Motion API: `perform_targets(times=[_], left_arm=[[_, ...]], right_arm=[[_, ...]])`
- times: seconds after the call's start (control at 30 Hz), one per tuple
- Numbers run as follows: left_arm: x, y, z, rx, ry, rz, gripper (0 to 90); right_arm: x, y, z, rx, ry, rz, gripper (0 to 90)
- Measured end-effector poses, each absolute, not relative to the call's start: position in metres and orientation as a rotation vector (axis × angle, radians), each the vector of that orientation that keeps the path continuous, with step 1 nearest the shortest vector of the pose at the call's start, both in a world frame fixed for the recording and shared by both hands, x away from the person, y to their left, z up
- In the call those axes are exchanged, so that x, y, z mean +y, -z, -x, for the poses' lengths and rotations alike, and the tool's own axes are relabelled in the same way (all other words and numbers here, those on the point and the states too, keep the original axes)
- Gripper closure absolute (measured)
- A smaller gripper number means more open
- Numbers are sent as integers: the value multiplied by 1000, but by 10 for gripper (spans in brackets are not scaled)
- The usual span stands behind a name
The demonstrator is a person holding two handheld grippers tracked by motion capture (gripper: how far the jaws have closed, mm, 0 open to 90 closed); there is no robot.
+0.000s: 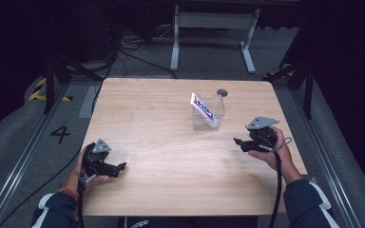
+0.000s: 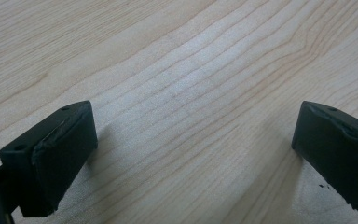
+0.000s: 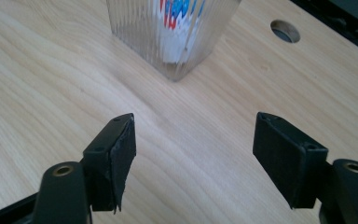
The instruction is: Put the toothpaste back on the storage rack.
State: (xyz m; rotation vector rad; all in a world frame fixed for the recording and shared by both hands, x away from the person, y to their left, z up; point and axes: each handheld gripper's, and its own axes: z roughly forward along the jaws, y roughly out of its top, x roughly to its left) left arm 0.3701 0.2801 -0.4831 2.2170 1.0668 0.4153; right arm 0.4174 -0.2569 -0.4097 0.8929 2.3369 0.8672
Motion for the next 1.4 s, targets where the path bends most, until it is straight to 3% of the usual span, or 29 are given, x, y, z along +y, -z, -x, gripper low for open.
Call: perform_targets(times=[1.4], left_arm=[[279, 483, -368, 1089, -402, -2203, 6]], right_arm=[[-328, 466, -365, 2379, -875, -1058, 258]])
